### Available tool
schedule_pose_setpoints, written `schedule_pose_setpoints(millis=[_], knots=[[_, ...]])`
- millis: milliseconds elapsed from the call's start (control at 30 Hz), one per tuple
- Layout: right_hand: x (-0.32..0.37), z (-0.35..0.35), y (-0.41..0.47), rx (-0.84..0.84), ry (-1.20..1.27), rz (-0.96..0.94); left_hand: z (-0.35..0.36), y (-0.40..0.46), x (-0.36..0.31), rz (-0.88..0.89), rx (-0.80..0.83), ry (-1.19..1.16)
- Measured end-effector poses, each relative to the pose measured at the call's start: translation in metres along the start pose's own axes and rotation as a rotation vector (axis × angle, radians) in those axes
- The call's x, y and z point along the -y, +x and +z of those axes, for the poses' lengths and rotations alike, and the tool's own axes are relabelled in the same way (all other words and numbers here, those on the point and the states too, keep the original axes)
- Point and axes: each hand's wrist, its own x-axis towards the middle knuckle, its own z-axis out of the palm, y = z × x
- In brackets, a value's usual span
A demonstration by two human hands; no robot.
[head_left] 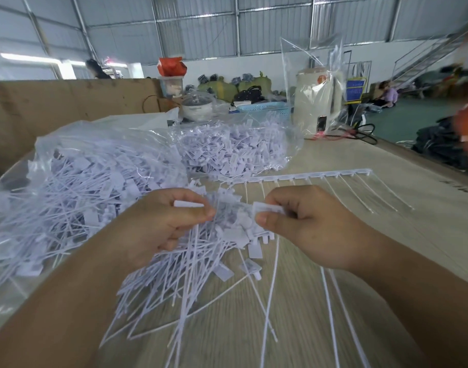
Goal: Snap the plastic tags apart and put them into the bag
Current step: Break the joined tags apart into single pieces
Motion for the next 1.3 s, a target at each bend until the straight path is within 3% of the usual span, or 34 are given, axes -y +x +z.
schedule_pose_setpoints(millis=[100,233,333,467,600,700,867,1067,1300], knots=[[-0.001,0.002,0.0,0.05,-0.018,0.012,-0.001,0.004,0.005,0.102,-0.148,0.3],[-0.001,0.006,-0.001,0.069,-0.044,0.016,0.001,0.006,0.014,0.282,-0.305,0.52],[-0.002,0.01,-0.002,0.085,-0.054,0.035,0.01,0.004,0.012,0.344,-0.348,0.481],[0.0,0.017,-0.003,0.09,-0.036,-0.055,0.035,-0.009,0.009,0.367,-0.087,0.429],[0.005,0.02,-0.004,0.077,0.002,-0.126,0.049,-0.015,0.005,0.275,0.131,0.273],[0.006,0.017,-0.005,0.084,-0.008,-0.121,0.047,-0.014,0.001,0.232,0.149,0.168],[0.003,0.003,-0.002,0.12,-0.049,-0.047,0.033,-0.014,0.0,0.251,0.017,0.213],[0.006,0.002,-0.003,0.213,-0.048,-0.051,0.03,-0.016,0.001,0.217,0.126,0.357],[0.01,0.001,-0.004,0.277,0.077,-0.064,0.031,-0.019,-0.002,0.237,0.325,0.311]])
